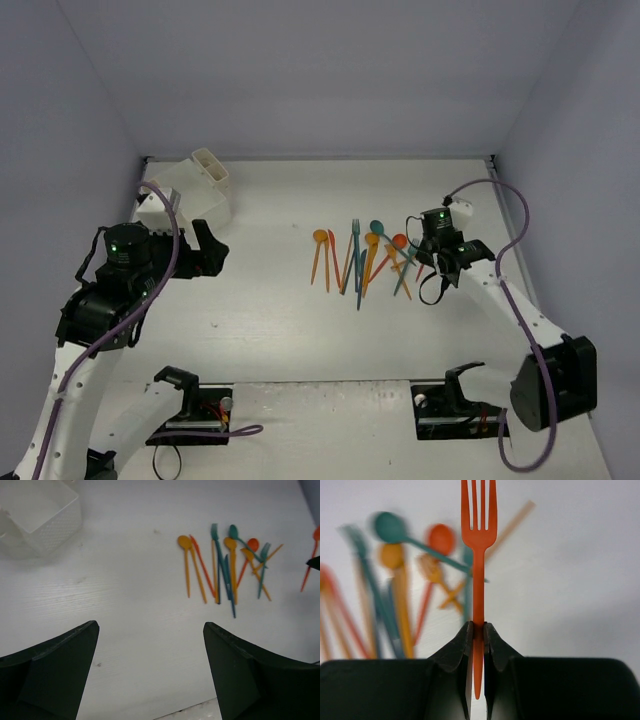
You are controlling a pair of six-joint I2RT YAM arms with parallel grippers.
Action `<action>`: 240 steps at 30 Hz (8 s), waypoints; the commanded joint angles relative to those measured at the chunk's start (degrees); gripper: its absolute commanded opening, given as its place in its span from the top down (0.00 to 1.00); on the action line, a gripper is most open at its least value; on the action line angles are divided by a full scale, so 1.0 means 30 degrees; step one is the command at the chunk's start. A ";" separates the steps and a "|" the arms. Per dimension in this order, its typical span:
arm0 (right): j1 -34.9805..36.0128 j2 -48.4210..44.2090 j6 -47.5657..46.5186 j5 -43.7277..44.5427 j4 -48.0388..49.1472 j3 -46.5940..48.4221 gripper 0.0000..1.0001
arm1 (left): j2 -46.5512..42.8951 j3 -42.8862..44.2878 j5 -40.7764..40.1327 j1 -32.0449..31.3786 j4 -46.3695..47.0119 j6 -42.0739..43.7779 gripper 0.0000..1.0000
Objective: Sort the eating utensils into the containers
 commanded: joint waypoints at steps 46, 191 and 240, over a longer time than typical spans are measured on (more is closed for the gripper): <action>1.3242 -0.1232 -0.4678 -0.4570 0.6103 0.6334 1.00 | 0.8697 0.4279 -0.3668 -0.8853 1.0450 -0.1863 0.51; 0.1987 0.5697 0.1162 -0.0156 0.0723 0.2318 0.50 | 0.1363 -0.3367 0.1198 -0.1301 0.6583 -0.1218 0.18; 0.8730 -0.1617 -0.5781 -0.3002 0.3952 0.4023 1.00 | 0.4929 0.1768 0.1158 -0.6300 0.9627 -0.3506 0.18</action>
